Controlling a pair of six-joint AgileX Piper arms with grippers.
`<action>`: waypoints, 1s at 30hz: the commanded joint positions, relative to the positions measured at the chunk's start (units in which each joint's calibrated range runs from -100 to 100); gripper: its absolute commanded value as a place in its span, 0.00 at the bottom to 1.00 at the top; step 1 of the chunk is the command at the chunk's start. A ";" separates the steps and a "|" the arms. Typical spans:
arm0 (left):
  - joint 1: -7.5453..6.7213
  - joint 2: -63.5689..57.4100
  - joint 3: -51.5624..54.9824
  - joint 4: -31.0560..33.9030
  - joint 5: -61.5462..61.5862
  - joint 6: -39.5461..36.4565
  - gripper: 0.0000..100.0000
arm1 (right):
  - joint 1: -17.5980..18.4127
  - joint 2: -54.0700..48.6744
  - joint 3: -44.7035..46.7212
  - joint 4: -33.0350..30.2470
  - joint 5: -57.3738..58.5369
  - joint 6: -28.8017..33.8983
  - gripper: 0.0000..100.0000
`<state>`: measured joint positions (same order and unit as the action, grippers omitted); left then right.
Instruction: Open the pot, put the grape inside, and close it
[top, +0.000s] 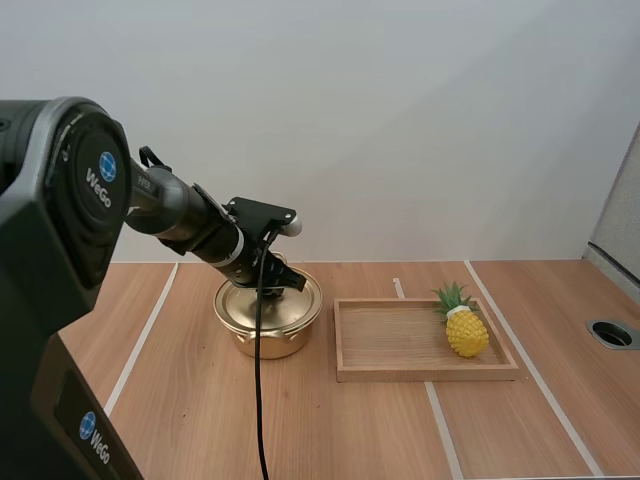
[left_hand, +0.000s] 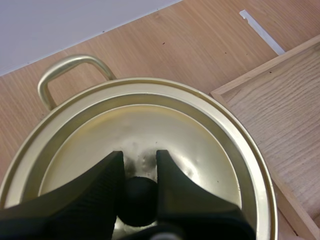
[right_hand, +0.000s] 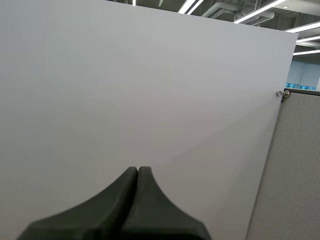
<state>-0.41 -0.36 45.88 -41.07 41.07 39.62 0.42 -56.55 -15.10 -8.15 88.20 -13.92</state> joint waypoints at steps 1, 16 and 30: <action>0.39 2.37 2.96 5.32 -1.38 0.42 0.00 | -0.31 -0.71 -0.49 -0.37 0.22 0.48 0.00; 0.39 -2.65 0.05 3.80 -5.74 -2.38 1.00 | -0.31 -0.71 -0.49 -0.37 0.22 0.48 0.00; 0.41 -14.94 -13.08 1.29 -10.24 -4.13 0.86 | -0.31 -0.71 -0.49 -0.37 0.22 0.48 0.00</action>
<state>-0.15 -12.94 35.47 -38.78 33.49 36.93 0.42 -56.55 -15.10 -8.15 88.20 -13.92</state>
